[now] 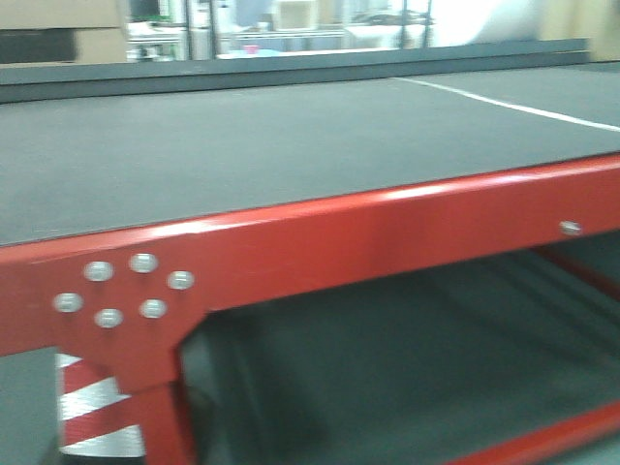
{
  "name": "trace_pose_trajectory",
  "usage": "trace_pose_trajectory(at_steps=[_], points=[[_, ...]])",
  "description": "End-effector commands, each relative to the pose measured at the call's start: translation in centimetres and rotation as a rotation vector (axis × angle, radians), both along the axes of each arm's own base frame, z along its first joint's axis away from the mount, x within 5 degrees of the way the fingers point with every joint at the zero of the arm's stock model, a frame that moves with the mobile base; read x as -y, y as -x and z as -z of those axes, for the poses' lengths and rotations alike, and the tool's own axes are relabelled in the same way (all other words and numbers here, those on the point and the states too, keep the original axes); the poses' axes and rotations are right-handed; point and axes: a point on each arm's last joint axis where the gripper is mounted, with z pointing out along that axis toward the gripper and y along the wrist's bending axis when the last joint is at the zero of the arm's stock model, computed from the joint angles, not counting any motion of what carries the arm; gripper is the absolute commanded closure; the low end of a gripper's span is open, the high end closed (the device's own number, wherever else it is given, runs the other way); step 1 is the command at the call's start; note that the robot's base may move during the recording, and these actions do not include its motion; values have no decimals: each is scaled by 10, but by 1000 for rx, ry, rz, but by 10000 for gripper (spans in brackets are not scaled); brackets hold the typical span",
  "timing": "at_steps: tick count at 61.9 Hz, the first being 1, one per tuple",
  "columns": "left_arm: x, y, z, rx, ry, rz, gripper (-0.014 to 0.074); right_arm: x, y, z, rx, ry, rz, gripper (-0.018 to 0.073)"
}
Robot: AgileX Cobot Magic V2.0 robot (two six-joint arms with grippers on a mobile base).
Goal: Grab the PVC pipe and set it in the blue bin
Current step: 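Drive the base away from the table holding both clamps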
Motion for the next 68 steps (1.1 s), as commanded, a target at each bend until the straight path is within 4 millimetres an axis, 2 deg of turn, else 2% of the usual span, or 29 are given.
trace_pose_trajectory(at_steps=[1, 68], points=[[0, 2, -3, 27, 10, 3, 707, 0, 2, -2, 29, 6, -4, 718], [0, 2, -3, 27, 10, 3, 707, 0, 2, -2, 29, 6, -4, 718]])
